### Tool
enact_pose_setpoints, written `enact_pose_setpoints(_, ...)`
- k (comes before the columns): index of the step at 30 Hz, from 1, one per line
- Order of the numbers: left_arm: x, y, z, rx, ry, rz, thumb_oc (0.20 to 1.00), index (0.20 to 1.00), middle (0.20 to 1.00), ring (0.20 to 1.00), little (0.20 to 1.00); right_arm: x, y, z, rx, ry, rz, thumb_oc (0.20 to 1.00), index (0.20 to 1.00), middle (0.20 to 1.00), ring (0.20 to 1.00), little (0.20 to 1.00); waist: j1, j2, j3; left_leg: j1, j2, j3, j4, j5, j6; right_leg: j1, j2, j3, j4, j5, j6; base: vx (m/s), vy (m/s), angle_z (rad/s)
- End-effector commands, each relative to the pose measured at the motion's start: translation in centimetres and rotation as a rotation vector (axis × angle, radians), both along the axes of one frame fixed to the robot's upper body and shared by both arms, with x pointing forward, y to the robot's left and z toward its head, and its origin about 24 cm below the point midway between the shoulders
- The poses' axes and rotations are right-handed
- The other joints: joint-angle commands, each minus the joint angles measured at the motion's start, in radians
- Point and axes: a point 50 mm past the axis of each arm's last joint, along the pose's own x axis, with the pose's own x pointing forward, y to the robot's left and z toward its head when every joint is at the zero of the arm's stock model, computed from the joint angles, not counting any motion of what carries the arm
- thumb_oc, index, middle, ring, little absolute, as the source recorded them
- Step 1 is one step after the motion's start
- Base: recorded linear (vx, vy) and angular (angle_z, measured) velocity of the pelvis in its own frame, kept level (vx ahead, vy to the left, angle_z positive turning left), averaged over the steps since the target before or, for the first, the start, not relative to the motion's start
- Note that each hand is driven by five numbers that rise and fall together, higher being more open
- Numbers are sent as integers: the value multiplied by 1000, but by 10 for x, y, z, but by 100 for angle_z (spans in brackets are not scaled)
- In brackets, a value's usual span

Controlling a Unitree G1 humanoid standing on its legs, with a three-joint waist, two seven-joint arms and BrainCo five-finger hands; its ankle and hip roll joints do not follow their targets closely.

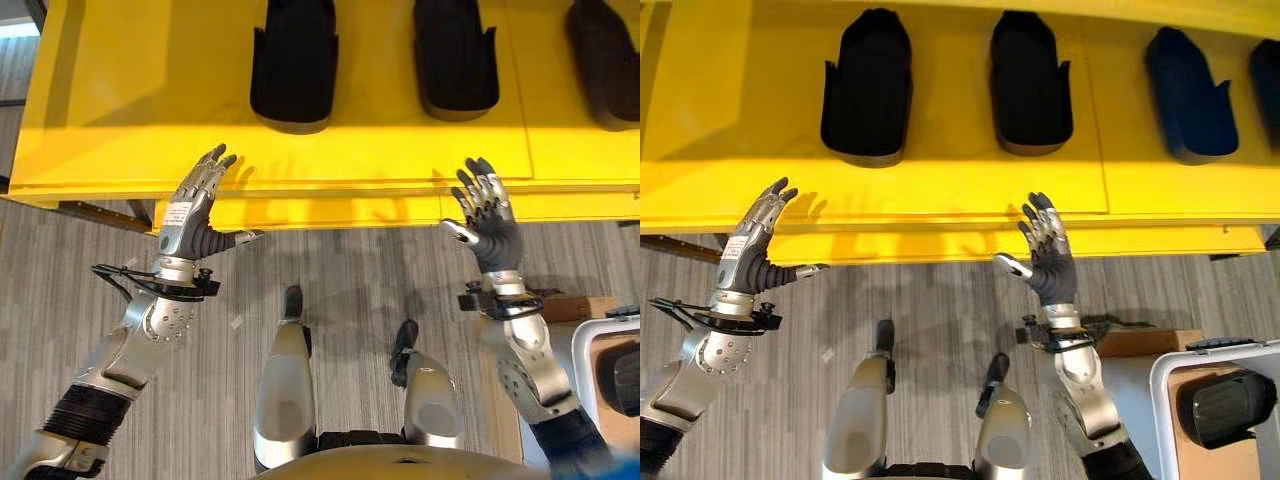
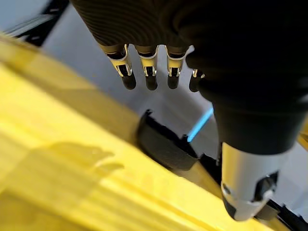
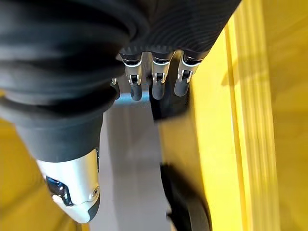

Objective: Move parts from the plastic box to the shelf.

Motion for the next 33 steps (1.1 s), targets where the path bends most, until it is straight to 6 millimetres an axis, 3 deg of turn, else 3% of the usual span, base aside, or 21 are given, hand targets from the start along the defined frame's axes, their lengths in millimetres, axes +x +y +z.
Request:
enact_pose_setpoints(1, -5, 7, 2, 102, -48, 29, 1000, 1000, 1000, 1000, 1000, -9, -9, 20, -22, -119, 12, 1000, 1000, 1000, 1000, 1000, -21, 5, -96, 7, 52, 24, -62, 64, -14, 25, 12, 24, 10, -1, -14, 24, 9, -8)
enact_pose_setpoints(10, 7, 24, -11, 302, 37, 106, 1000, 1000, 1000, 1000, 1000, -18, -25, 13, -49, -81, -35, 1000, 1000, 1000, 1000, 1000, -52, 0, -122, 38, 71, 44, -63, 60, -23, 27, 23, 53, 18, -7, -14, 12, 1, -11)
enact_pose_setpoints(21, 25, 44, -44, 304, 214, 225, 1000, 1000, 1000, 1000, 1000, -20, -24, 10, -29, -62, -18, 1000, 1000, 1000, 1000, 1000, -73, -3, -111, 29, 81, 53, -46, 58, -28, 5, 26, 75, 30, -4, -13, 1, 13, -7)
enact_pose_setpoints(33, 47, 39, -50, 312, 263, 242, 1000, 1000, 1000, 1000, 1000, -23, -22, 6, -28, -45, -11, 1000, 1000, 1000, 1000, 1000, -89, -8, -91, 10, 82, 63, -23, 50, -30, -9, 21, 88, 35, 1, -13, 0, 1, 0)
